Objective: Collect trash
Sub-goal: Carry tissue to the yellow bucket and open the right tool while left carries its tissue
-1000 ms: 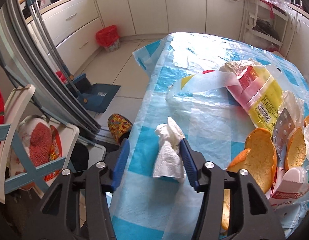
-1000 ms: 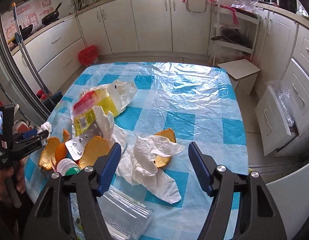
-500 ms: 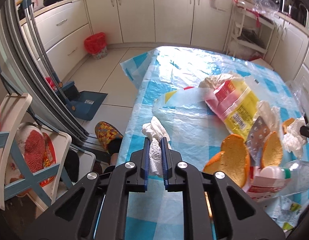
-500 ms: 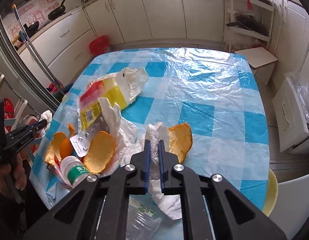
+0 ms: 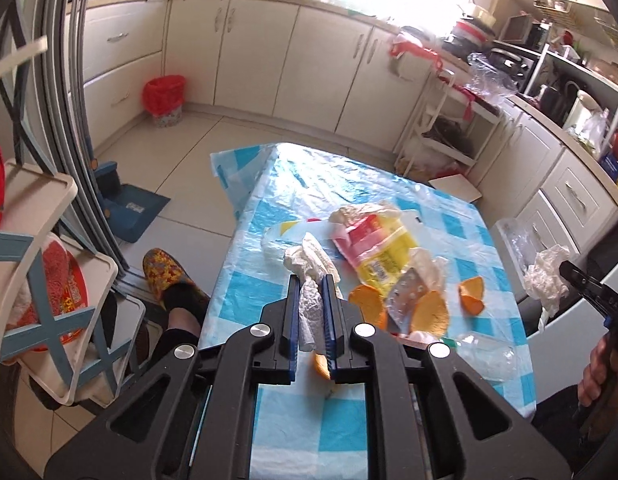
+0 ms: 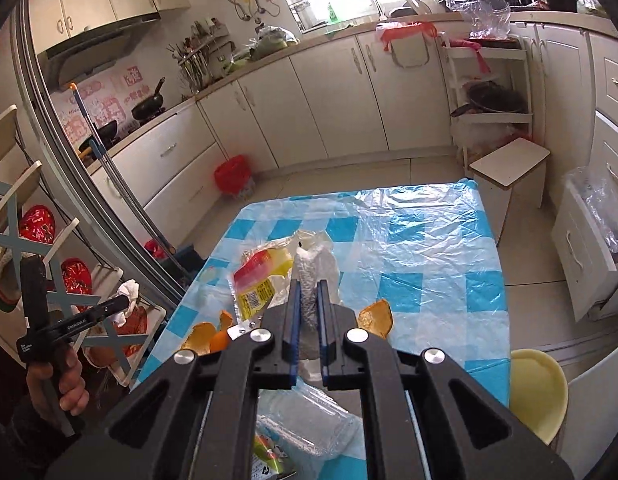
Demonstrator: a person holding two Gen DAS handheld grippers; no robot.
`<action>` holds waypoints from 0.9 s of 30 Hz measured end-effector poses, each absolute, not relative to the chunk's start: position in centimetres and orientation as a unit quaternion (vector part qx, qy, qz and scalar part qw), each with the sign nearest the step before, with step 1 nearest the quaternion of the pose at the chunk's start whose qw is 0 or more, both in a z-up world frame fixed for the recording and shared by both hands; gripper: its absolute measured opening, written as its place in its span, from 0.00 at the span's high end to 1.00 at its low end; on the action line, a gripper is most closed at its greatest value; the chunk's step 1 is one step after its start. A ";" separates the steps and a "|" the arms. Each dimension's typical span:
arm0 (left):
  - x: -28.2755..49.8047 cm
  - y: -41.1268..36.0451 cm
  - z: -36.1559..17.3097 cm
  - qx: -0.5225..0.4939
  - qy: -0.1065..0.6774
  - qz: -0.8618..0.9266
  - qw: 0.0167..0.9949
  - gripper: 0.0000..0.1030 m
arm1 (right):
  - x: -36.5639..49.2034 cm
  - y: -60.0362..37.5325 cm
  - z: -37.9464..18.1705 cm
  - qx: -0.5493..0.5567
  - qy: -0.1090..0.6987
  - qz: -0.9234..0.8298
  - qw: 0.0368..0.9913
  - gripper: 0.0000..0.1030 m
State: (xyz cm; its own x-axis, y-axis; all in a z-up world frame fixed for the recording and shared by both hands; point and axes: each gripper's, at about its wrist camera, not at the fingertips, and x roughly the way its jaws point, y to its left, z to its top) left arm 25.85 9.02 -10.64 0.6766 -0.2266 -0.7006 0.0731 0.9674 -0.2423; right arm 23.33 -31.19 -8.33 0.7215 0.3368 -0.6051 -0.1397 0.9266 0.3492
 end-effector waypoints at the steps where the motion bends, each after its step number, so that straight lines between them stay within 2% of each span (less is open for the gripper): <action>1: 25.3 8.6 -10.2 -0.093 0.391 -0.088 0.912 0.90 | 22.9 -31.5 -8.3 0.144 0.346 0.126 0.918 0.92; 14: 19.9 -3.7 -6.7 -0.020 0.372 -0.216 0.902 0.90 | 17.5 -42.6 -11.2 0.178 0.352 -0.055 0.917 0.92; 24: 20.1 -13.8 -8.0 0.007 0.386 -0.294 0.875 0.90 | 21.1 -48.9 -21.7 0.189 0.481 -0.137 0.845 0.92; 27: 20.3 -16.6 -8.3 0.016 0.391 -0.305 0.868 0.90 | 22.0 -49.8 -24.1 0.213 0.513 -0.134 0.821 0.88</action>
State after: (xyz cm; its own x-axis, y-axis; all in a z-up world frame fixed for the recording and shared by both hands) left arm 20.29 -16.56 -8.29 0.5089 -0.5171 -0.6882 0.5426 0.8133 -0.2100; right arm 22.03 -49.75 -24.06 0.4382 -0.0015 -0.8989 0.4393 0.8728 0.2127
